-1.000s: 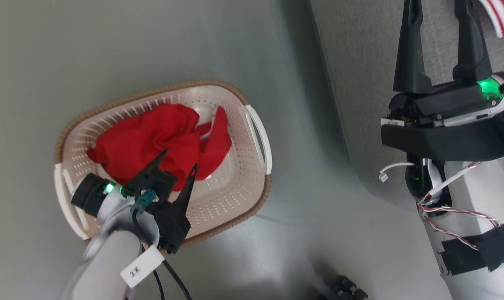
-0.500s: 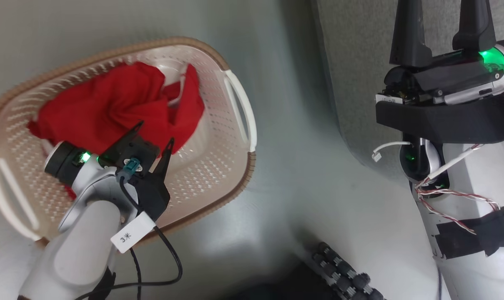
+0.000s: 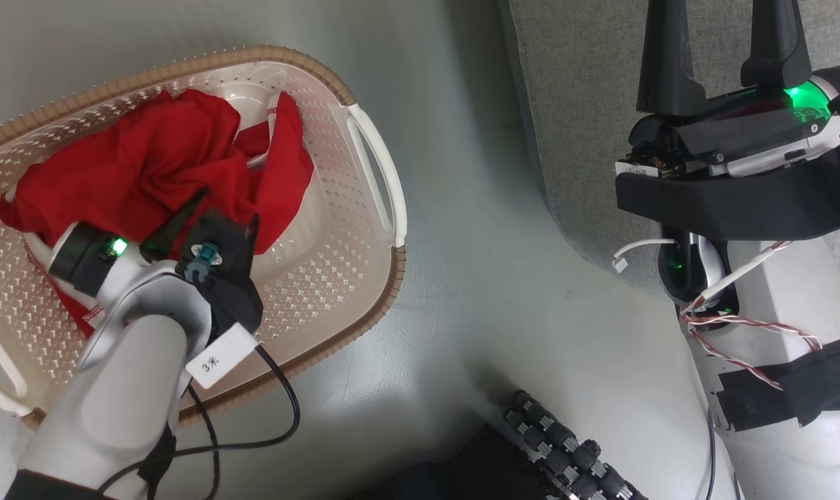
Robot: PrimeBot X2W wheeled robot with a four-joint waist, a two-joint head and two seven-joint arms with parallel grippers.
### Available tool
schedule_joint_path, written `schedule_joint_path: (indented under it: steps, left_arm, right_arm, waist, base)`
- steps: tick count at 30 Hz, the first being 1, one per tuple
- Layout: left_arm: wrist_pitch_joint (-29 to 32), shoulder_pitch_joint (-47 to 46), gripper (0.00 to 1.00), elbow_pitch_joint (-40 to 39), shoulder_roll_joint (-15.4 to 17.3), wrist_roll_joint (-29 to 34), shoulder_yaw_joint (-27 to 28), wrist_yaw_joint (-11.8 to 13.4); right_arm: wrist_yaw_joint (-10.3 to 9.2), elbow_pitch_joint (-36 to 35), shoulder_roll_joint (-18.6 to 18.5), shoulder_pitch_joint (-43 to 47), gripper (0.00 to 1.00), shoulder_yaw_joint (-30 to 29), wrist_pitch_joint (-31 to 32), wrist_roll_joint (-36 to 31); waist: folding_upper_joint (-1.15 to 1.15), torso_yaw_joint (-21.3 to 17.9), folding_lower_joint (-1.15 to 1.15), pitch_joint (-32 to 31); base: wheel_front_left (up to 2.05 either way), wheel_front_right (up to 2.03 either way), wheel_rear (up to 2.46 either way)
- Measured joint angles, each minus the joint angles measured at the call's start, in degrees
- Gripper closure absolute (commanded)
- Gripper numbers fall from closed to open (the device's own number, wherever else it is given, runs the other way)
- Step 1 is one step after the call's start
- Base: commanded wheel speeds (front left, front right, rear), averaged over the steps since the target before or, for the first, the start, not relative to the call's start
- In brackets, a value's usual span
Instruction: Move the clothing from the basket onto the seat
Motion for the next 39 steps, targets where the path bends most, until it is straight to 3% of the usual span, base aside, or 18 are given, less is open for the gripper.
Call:
schedule_joint_path:
  steps: [10, 11, 12, 13, 14, 15, 16, 26, 32, 39]
  left_arm:
    - [0.16, -2.1, 0.0, 3.99, 0.0, 0.54, -0.18, 1.27]
    - [0.16, -2.28, 0.06, 4.35, -0.03, 0.62, -0.27, 1.27]
    - [0.16, -2.55, 0.28, 4.89, -0.08, 0.76, -0.38, 1.27]
    - [0.16, -2.82, 0.56, 5.25, -0.1, 0.93, -0.44, 1.27]
    - [0.16, -3.03, 0.64, 5.49, -0.13, 0.96, -0.47, 1.27]
    - [0.16, -3.11, 0.86, 5.73, -0.18, 0.97, -0.52, 1.27]
    - [0.16, -3.11, 0.98, 5.73, -0.18, 0.97, -0.52, 1.27]
    - [-2.29, -4.41, 1.0, 7.15, -1.32, 0.67, -0.27, 1.31]
    - [-7.8, -4.3, 1.0, 6.72, -4.59, -0.59, -0.42, 1.2]
    - [-12.99, -3.56, 1.0, 5.33, -6.02, -2.44, -0.49, 0.24]
  right_arm:
    - [0.35, 0.36, 0.3, 0.05, 0.0, -0.15, 0.0, -0.51]
    - [0.44, 0.36, 0.32, 0.05, 0.0, -0.2, 0.0, -0.52]
    - [0.51, 0.36, 0.33, 0.05, 0.0, -0.23, 0.0, -0.52]
    - [0.51, 0.37, 0.35, 0.05, 0.0, -0.23, 0.0, -0.56]
    - [0.52, 0.37, 0.4, 0.05, 0.0, -0.24, 0.0, -0.58]
    - [0.52, 0.38, 0.44, 0.05, 0.0, -0.23, 0.0, -0.59]
    - [0.52, 0.38, 0.44, 0.05, 0.0, -0.23, 0.0, -0.59]
    - [1.32, 0.92, 0.74, -0.38, 0.0, -0.3, 0.0, -1.08]
    - [2.04, 3.05, 0.8, -1.49, 0.0, -0.87, 0.0, -1.71]
    - [2.85, 5.44, 0.29, -1.41, 0.0, -1.53, 0.0, -2.61]
  waist:
    - [0.0, -0.16, 0.0, 0.17]
    - [0.0, -0.18, -0.01, 0.17]
    - [0.0, -0.19, -0.01, 0.17]
    - [0.0, -0.19, 0.0, 0.17]
    - [0.0, -0.2, -0.01, 0.17]
    - [0.0, -0.2, 0.0, 0.16]
    - [0.0, -0.2, 0.0, 0.16]
    - [0.0, 0.04, 0.0, 0.01]
    - [0.0, 0.84, 0.0, -1.49]
    - [0.0, 2.87, 0.0, -4.74]
  base:
    - [0.0, 0.0, 0.0]
    - [0.0, 0.0, 0.0]
    - [0.0, 0.0, 0.0]
    - [0.0, 0.0, 0.0]
    - [0.0, 0.0, 0.0]
    - [0.0, 0.0, 0.0]
    - [0.0, 0.0, 0.0]
    - [0.0, 0.0, 0.0]
    - [0.0, 0.0, 0.0]
    - [0.0, 0.0, 0.0]
